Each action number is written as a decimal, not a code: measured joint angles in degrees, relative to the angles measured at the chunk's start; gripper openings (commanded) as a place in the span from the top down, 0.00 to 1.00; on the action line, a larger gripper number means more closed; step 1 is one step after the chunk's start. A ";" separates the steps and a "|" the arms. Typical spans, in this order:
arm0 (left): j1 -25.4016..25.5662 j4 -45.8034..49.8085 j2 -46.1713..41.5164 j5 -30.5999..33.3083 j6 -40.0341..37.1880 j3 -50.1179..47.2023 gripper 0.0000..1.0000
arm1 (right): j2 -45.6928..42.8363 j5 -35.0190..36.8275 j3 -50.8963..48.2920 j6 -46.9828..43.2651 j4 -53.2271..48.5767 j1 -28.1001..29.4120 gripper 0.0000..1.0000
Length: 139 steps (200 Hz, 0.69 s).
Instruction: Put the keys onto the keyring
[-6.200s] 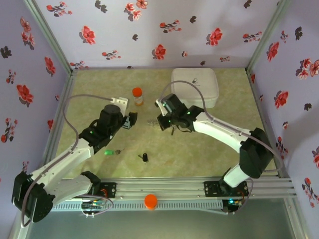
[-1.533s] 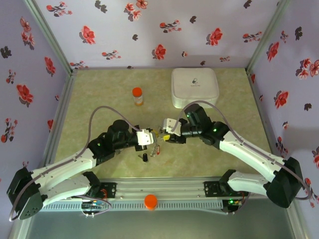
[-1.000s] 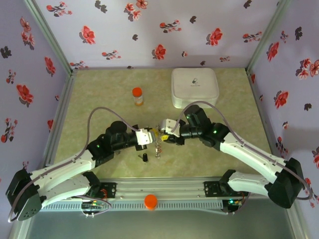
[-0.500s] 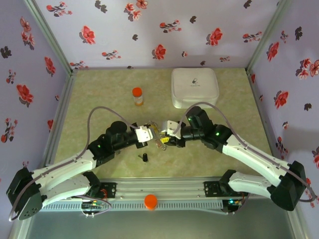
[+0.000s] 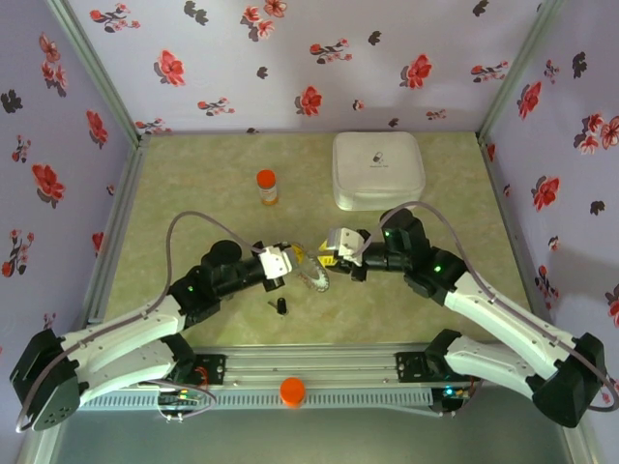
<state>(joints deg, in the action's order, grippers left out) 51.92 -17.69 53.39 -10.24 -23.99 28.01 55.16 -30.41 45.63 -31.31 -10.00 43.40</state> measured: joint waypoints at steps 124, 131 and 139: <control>-1.20 -2.97 -0.90 -9.38 5.70 -1.42 1.00 | 4.74 -3.32 1.81 -3.34 -2.34 0.26 0.72; -1.20 -3.13 -0.90 -9.77 5.70 -1.42 1.00 | 4.83 -3.65 1.95 -3.37 -2.32 0.50 0.74; -1.20 -3.30 -0.87 -10.36 5.70 -1.42 1.00 | 4.90 -4.02 2.01 -3.39 -2.32 0.57 0.76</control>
<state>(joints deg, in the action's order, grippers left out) 50.72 -20.99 52.51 -20.60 -18.28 26.59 60.05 -34.44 47.64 -34.70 -12.32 43.97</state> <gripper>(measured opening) 0.039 0.263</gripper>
